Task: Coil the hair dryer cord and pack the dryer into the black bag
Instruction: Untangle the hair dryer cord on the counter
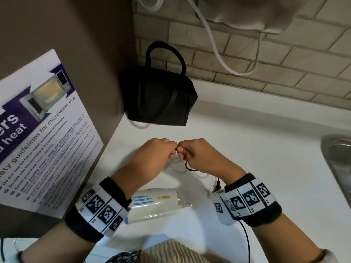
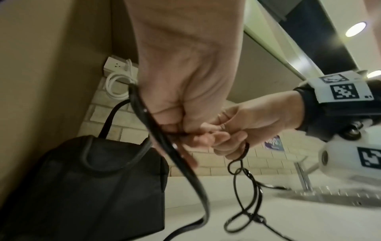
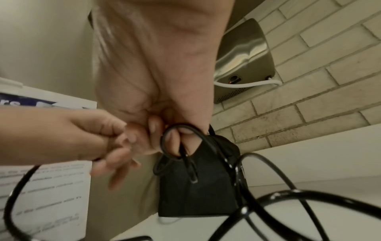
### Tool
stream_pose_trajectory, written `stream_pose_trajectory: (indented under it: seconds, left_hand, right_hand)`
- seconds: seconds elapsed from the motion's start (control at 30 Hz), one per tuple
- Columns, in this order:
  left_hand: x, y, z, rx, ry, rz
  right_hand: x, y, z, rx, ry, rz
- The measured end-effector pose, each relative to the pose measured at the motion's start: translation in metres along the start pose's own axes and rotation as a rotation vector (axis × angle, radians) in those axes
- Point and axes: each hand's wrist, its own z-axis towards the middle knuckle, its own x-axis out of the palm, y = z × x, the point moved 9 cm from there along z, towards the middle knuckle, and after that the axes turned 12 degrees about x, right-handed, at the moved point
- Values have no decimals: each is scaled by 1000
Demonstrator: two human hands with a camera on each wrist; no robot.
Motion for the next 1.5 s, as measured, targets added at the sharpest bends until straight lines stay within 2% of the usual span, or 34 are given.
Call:
stream_pose_trajectory:
  seconds: [0.1,0.23,0.4,0.47,0.57,0.63,0.67,0.77,0.87,0.97,1.03,1.13,1.23,1.4,1.5]
  left_hand:
    - [-2,5,-3,-24,-64,-127]
    - [-14,1,-5,38,-176,-208]
    - [-25,0,-14,13,-193,-273]
    - [-26,8,-16,-70,-181,-311]
    - [-13,14,-16,-206,-51,-218]
    - [-8,9,-15,-197,-63,-124]
    - [-9,7,-16,-209,-97,-153]
    - [-22,9,-18,-244,-145,-182]
    - [-18,21,-21,-312,-66,-214]
    - [-8,26,-25,-317,-16,-354]
    - [-12,26,-28,-282,-56,-379]
    - [-29,21,-30,-214,-205,-348]
    - [-31,23,-26,-258,-195,-407]
    - [-32,31,-28,-343,-228,-538]
    - [-29,33,-26,-344,-241,-548]
  right_hand:
    - [0,-3,-2,-27,-22,56]
    - [-2,-6,-1,11,-33,175]
    - [0,-6,2,33,-4,195]
    - [-1,-3,5,38,-10,140]
    - [-2,8,5,6,-25,58]
    - [0,16,2,-22,-7,40]
    - [1,20,0,-35,3,41]
    - [-12,15,-2,-24,-38,136]
    - [-30,-9,-3,69,-99,304]
    - [-33,-25,-4,117,-84,394]
    - [-29,-25,-4,110,-43,361]
    - [-9,-17,-5,93,90,274]
    - [7,-14,-7,104,177,247]
    - [6,-6,-9,12,156,190]
    - [4,-5,-6,-14,123,112]
